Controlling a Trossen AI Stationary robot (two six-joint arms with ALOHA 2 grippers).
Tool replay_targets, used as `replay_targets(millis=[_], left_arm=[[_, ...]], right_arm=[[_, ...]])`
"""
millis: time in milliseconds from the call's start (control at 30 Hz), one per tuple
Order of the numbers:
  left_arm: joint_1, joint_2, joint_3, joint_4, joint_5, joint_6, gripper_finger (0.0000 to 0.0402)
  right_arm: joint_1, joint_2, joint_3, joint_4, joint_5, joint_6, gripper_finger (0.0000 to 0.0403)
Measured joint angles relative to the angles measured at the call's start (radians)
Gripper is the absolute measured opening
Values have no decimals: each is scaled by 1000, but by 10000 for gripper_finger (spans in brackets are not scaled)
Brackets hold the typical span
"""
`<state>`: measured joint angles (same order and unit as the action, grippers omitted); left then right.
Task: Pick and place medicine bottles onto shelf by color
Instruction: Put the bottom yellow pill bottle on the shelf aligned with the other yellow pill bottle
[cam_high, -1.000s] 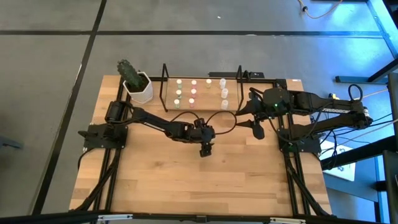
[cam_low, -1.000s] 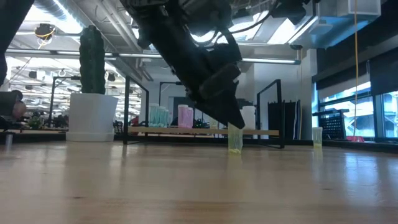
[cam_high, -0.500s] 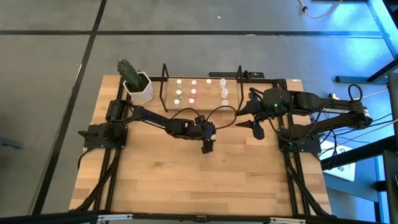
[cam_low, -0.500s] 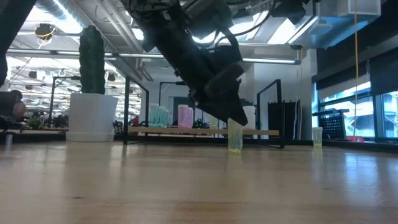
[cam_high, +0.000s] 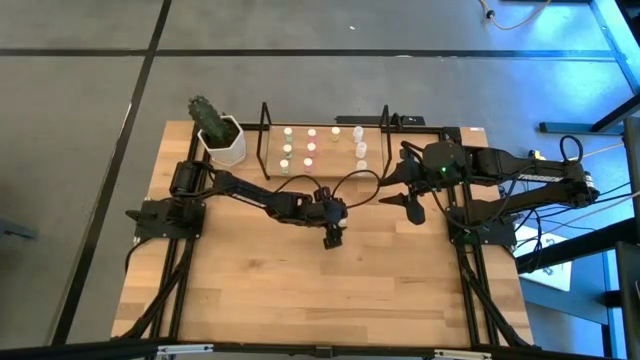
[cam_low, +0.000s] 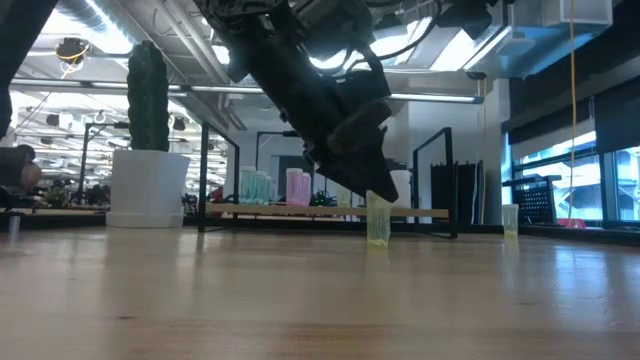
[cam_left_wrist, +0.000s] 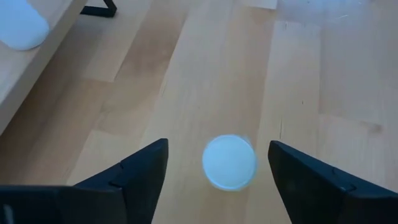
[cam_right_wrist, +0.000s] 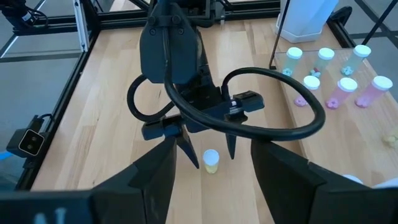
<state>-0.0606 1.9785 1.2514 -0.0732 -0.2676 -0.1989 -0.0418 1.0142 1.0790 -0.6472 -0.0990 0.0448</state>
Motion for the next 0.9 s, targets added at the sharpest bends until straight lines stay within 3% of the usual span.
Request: replay_targets(millis=[433,900], left_arm=[[0,0,0,-1,44,1,216],[0,0,0,-2,42,94,210]], right_arm=[[0,0,0,-2,0,0,209],[0,0,0,-2,1,0,209]])
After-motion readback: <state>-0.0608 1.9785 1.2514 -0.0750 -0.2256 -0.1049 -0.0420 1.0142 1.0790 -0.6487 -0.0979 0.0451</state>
